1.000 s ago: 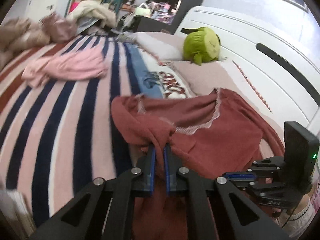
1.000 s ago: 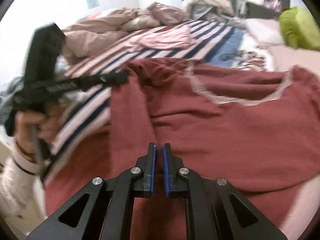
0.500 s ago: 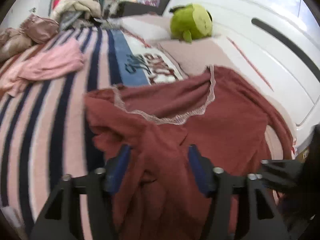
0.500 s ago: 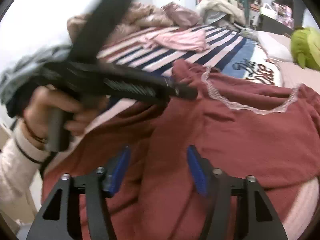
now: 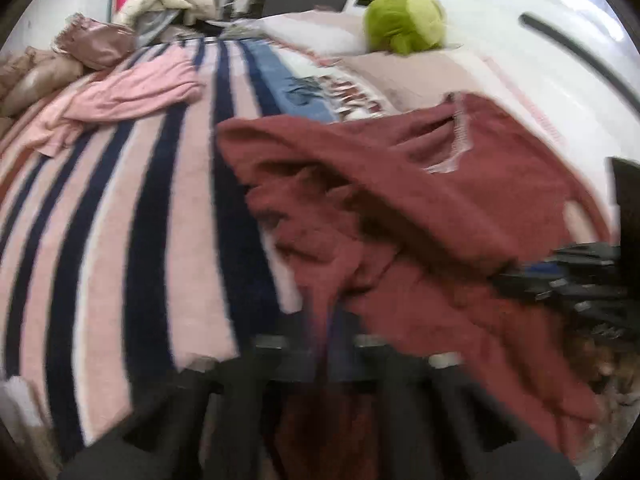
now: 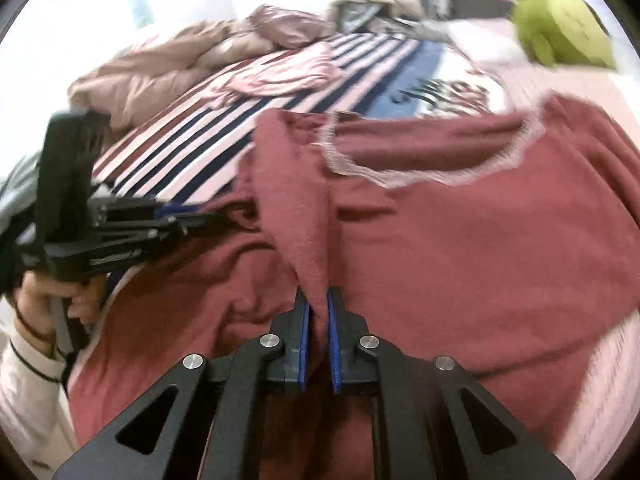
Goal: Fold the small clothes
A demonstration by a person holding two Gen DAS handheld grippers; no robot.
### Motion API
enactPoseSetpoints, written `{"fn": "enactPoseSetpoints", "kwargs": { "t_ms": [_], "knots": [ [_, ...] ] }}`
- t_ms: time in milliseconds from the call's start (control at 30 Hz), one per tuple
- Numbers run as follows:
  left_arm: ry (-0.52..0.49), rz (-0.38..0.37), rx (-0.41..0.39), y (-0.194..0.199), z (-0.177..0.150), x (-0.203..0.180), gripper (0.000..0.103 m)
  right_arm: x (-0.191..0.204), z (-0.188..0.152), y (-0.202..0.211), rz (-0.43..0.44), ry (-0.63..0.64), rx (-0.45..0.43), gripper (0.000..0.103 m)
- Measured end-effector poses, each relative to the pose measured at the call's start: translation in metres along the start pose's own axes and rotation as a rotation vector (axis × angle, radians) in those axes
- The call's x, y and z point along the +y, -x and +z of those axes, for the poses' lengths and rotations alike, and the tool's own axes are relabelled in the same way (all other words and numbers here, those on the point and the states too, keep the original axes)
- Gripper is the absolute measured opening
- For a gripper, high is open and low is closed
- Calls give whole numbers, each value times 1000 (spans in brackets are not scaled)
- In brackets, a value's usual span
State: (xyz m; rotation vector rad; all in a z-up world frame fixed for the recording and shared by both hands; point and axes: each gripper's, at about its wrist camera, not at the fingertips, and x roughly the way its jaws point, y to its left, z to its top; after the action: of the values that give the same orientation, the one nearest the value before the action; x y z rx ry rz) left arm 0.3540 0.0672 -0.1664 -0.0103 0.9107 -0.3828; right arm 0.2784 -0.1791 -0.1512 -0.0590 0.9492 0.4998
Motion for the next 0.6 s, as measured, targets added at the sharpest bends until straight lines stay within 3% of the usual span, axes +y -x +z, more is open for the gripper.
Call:
{"fn": "enactPoseSetpoints", "kwargs": {
  "t_ms": [133,233,300,333,367,400,433,467,500,600],
  "knots": [
    [18,73,-38,15,-3,13,1,-16,-5,12,-21,-44,-7,2],
    [14,145,-17,18,-8,23,2,-16,0,10,-132,8,18,2],
    [28,164,0,19,-11,27,4,-14,3,11,-161,36,17,3],
    [38,153,-3,23,-12,29,5,-11,5,15,-157,42,0,3],
    [48,136,-16,29,-12,30,22,-9,6,19,-143,45,-16,4],
    [63,100,-50,40,-11,30,31,-5,9,24,-98,54,-40,11],
    [73,71,-79,46,-9,30,49,-1,11,25,-72,58,-46,18],
    [80,37,-104,52,-6,29,51,4,14,25,-48,66,-50,31],
    [82,-15,-116,56,0,26,51,10,17,23,-38,82,-48,37],
    [54,-29,-110,50,14,13,51,28,30,4,-81,164,-27,44]
  ]
}}
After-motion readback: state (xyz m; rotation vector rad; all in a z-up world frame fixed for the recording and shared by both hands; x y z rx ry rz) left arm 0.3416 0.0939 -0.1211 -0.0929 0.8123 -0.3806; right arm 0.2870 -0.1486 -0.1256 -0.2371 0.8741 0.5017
